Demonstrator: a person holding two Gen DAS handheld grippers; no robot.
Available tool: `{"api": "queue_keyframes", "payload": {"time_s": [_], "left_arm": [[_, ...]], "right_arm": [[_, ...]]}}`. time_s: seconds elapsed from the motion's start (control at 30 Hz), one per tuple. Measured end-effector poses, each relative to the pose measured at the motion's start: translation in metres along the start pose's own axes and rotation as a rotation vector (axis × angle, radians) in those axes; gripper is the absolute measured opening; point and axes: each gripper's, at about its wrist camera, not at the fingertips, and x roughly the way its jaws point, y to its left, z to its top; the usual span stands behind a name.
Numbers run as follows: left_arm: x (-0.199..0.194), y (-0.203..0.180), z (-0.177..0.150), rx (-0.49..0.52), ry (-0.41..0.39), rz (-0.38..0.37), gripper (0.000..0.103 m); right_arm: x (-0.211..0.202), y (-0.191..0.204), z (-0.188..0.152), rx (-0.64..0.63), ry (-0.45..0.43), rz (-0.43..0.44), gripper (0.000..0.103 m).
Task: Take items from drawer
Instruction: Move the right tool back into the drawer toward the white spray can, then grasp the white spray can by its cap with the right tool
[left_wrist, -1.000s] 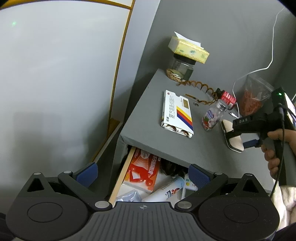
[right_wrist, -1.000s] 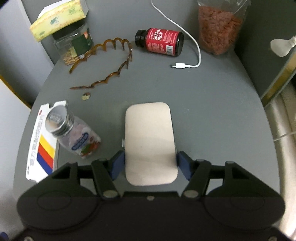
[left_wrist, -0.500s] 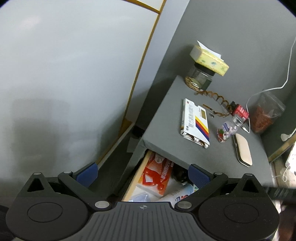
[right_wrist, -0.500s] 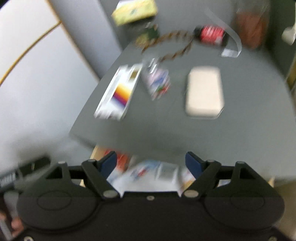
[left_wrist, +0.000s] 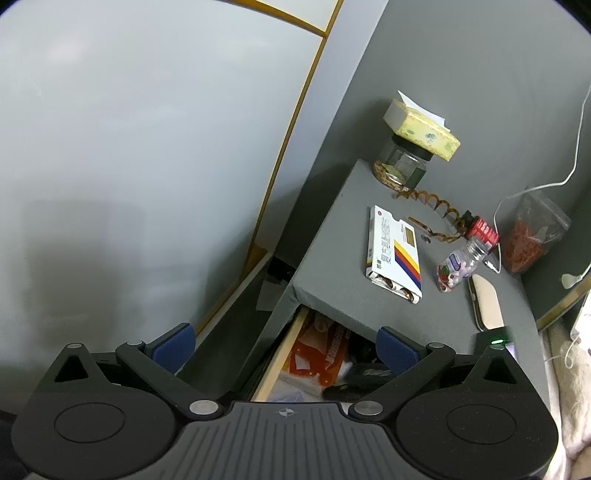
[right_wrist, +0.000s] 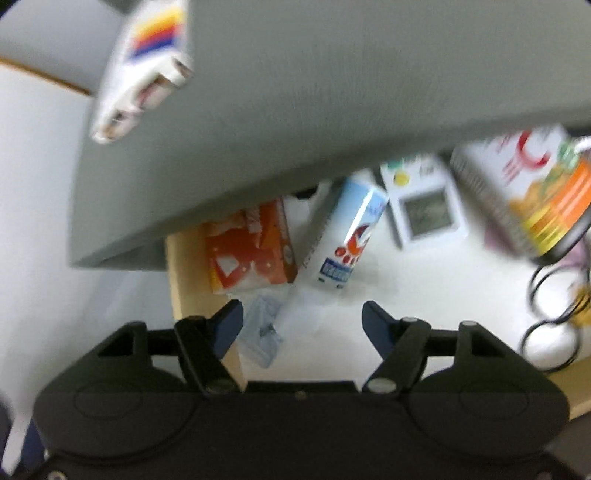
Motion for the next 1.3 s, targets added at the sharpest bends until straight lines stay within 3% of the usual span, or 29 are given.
{"api": "queue_keyframes", "payload": {"time_s": [0.07,0.13,0.17,0.27,0.33,0.5,0.6,0.97,1.3], "left_arm": [[0.001,0.002,0.001,-0.012,0.003,-0.001,0.103],[0.000,0.002,0.002,-0.017,0.003,-0.006,0.103],[0.000,0.002,0.002,-0.018,0.001,-0.008,0.103],[-0.001,0.000,0.002,-0.012,-0.005,-0.013,0.103],[-0.002,0.000,0.002,-0.008,-0.008,-0.015,0.103],[-0.004,-0.001,0.001,-0.010,-0.011,-0.019,0.103],[-0.004,-0.007,-0.001,0.011,-0.008,-0.022,0.103],[-0.004,-0.019,-0.008,0.076,-0.009,-0.016,0.103],[-0.002,-0.023,-0.011,0.098,-0.004,-0.010,0.103]], "right_arm": [[0.009,0.006,-0.003,-0.031,0.010,-0.033,0.059],[0.019,0.018,-0.009,-0.164,0.010,-0.081,0.054],[0.019,0.022,-0.009,-0.208,0.008,-0.105,0.043],[0.018,0.018,-0.008,-0.236,0.048,-0.107,0.037],[0.001,0.008,-0.011,-0.292,0.052,-0.115,0.035],[-0.056,-0.003,-0.029,-0.553,-0.038,-0.192,0.031],[-0.086,-0.015,-0.032,-0.632,-0.052,-0.201,0.030],[-0.118,-0.012,-0.029,-0.851,-0.071,-0.278,0.030],[-0.120,-0.020,-0.034,-0.859,-0.095,-0.264,0.030]]}}
